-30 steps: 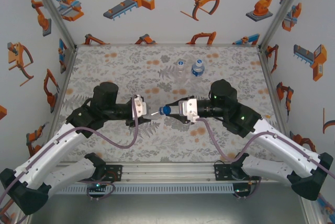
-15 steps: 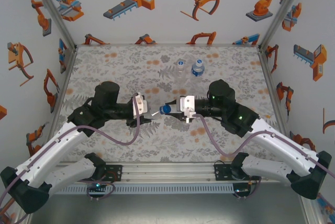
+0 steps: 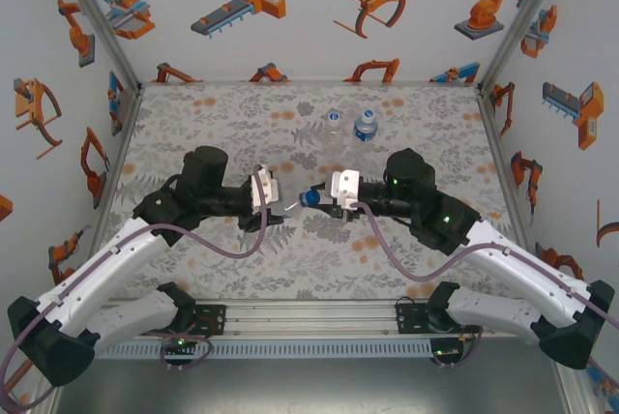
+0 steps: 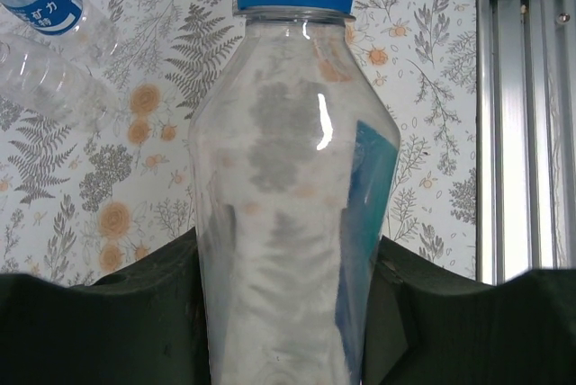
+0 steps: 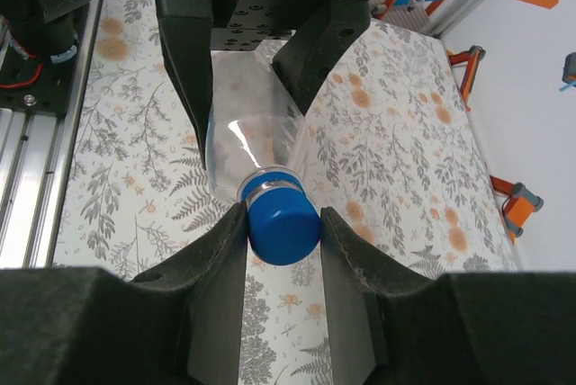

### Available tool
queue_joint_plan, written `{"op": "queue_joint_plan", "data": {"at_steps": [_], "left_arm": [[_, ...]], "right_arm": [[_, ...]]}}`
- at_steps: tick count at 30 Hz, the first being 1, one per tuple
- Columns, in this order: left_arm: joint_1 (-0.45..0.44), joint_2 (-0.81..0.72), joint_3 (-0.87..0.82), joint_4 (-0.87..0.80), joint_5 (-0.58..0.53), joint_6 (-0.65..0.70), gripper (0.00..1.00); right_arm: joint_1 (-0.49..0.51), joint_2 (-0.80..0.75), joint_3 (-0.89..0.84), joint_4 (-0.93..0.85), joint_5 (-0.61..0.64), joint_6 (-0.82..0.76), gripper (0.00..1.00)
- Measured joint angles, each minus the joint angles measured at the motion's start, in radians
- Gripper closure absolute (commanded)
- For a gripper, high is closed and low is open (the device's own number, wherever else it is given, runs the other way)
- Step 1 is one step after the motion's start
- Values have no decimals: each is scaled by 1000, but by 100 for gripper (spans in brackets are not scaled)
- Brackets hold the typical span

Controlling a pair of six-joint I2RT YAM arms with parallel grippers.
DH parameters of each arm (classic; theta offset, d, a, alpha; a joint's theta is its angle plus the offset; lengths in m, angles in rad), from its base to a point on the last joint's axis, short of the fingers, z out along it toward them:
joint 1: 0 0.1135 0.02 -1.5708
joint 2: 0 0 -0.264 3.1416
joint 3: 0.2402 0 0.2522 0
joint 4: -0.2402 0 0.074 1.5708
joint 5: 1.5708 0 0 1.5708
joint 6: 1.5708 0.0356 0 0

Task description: Screw on the bottle caps

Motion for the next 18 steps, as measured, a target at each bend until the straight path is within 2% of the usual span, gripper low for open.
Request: {"op": "queue_joint_plan", "data": {"at_steps": [9, 14, 18], "left_arm": [[-1, 25, 11, -13, -6, 44, 100], [-1, 47, 13, -91, -10, 91, 100], [22, 62, 15, -140, -25, 100, 100]], "right_arm": [[13, -39, -14, -26, 92, 1, 100], [-3, -55, -14, -31, 193, 2, 100], [-30, -41, -14, -55, 298, 88, 100]]}}
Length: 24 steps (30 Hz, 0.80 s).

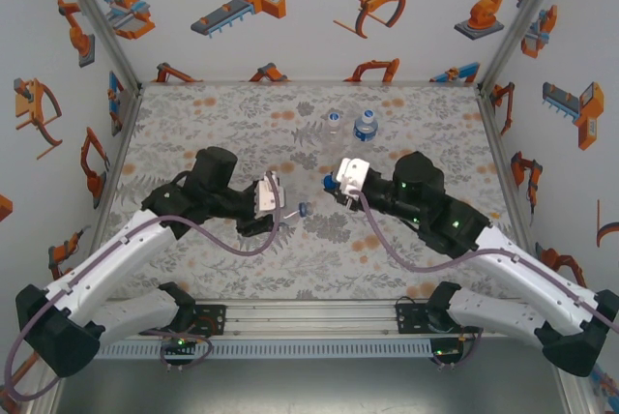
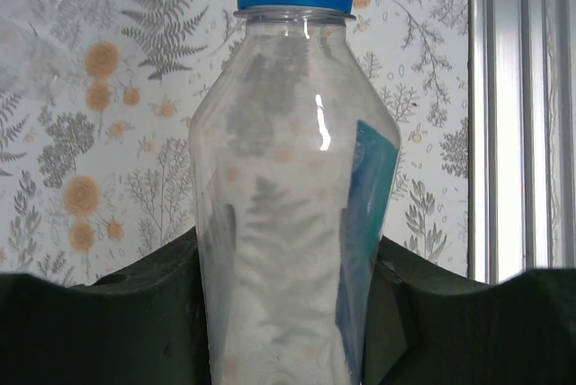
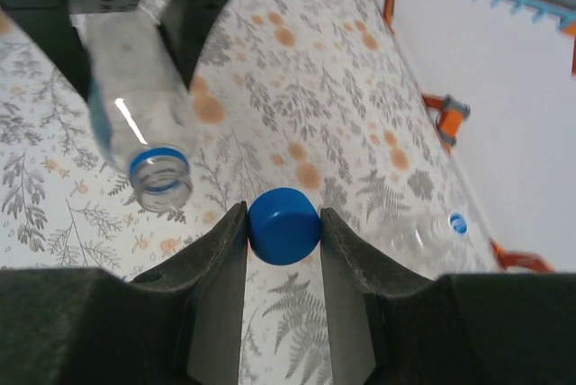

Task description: Screw on the bottle caps

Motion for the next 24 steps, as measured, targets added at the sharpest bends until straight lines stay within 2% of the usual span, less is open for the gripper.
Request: {"op": "queue_joint_plan", "data": {"at_steps": [5, 9, 16, 24], "left_arm": [[83, -5, 9, -19, -26, -16, 100], [147, -29, 10, -15, -74, -59, 100], [168, -37, 10, 11, -152, -140, 100], [170, -32, 10, 23, -161, -162, 100]], "right_arm": [[-27, 140, 0, -73, 207, 282, 100], [-33, 320, -10, -163, 291, 523, 100], [-34, 538, -30, -258, 332, 817, 100], [-53, 682, -26, -305, 330, 938, 89]]}}
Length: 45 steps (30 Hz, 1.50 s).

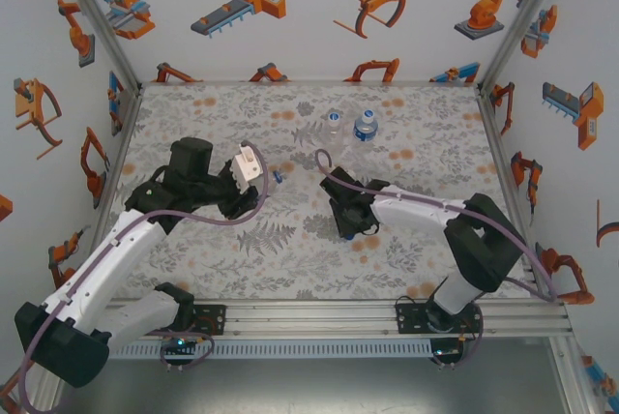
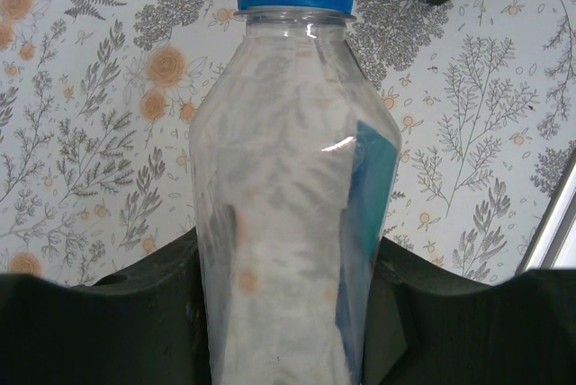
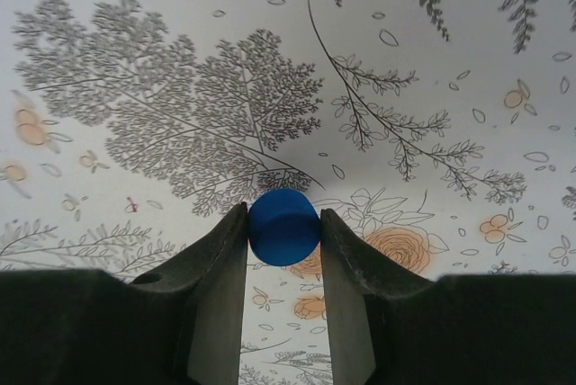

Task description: Screw on the bottle caps

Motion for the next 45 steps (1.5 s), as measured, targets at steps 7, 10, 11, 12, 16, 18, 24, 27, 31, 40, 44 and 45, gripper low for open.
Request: {"op": "queue_joint_plan", "data": {"at_steps": [7, 10, 11, 12, 16, 18, 24, 27, 31, 40, 44, 45], "left_arm": [[4, 0, 0, 0, 0, 0, 100], [4, 0, 0, 0, 0, 0, 100], [4, 0, 0, 0, 0, 0, 100], [4, 0, 0, 0, 0, 0, 100], [4, 0, 0, 0, 1, 0, 100], [4, 0, 0, 0, 1, 0, 100], [4, 0, 0, 0, 1, 0, 100], [4, 0, 0, 0, 1, 0, 100], [5, 0, 0, 0, 1, 0, 100], [5, -1, 0, 0, 1, 0, 100], [5, -1, 0, 0, 1, 0, 100], [5, -1, 0, 0, 1, 1, 100]], "right_arm": [[-28, 20, 6, 34, -89, 57, 60], [-38, 20, 5, 53, -125, 88, 47], [-40, 20, 3, 59, -133, 97, 46], [-41, 19, 2, 62, -140, 103, 47], [-42, 18, 0, 64, -152, 125, 52], [-42, 18, 0, 64, -156, 133, 55], [-42, 18, 0, 55, -154, 141, 58], [-42, 18, 1, 37, -147, 143, 58], [-42, 18, 11, 5, -138, 143, 59], [-42, 18, 27, -27, -110, 142, 62], [-42, 18, 28, -32, -101, 142, 63], [-42, 18, 28, -34, -98, 142, 63]]}}
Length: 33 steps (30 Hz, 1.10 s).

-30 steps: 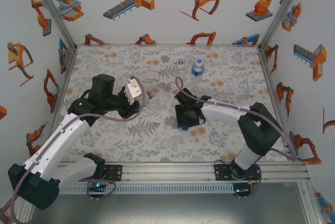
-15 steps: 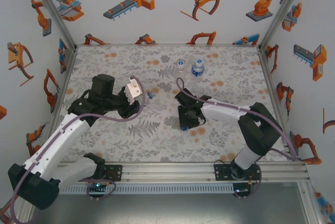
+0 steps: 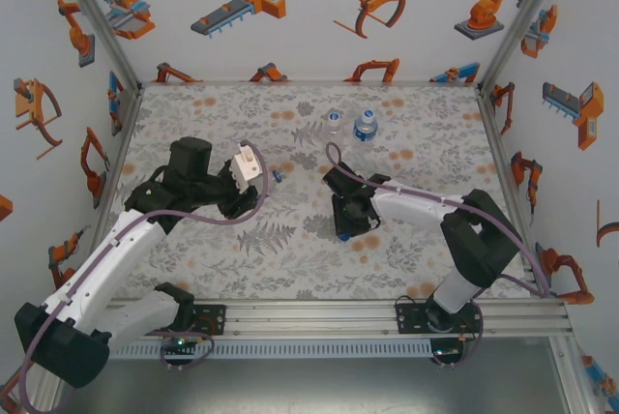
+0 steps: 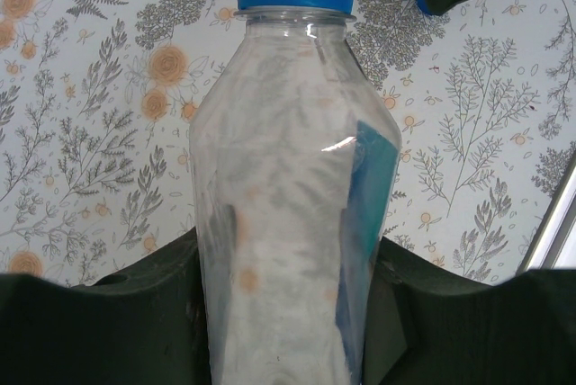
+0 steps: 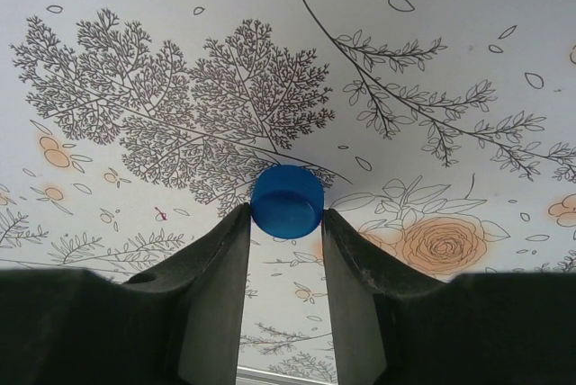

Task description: Screw on the bottle caps

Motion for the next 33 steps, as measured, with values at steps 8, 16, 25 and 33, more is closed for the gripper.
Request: {"op": "queue_joint_plan", "data": {"at_steps": [8, 16, 25, 33], "left_arm": [[0, 0, 0, 0, 0, 0, 100], [0, 0, 0, 0, 3, 0, 100], [0, 6, 0, 0, 33, 4, 100], [-1, 20, 0, -8, 140, 64, 100]], "right_arm": [[0, 6, 8, -1, 5, -3, 62], [0, 28, 27, 0, 11, -3, 68], [0, -47, 26, 5, 18, -71, 90], [0, -386, 2, 135, -116, -386, 100]]}}
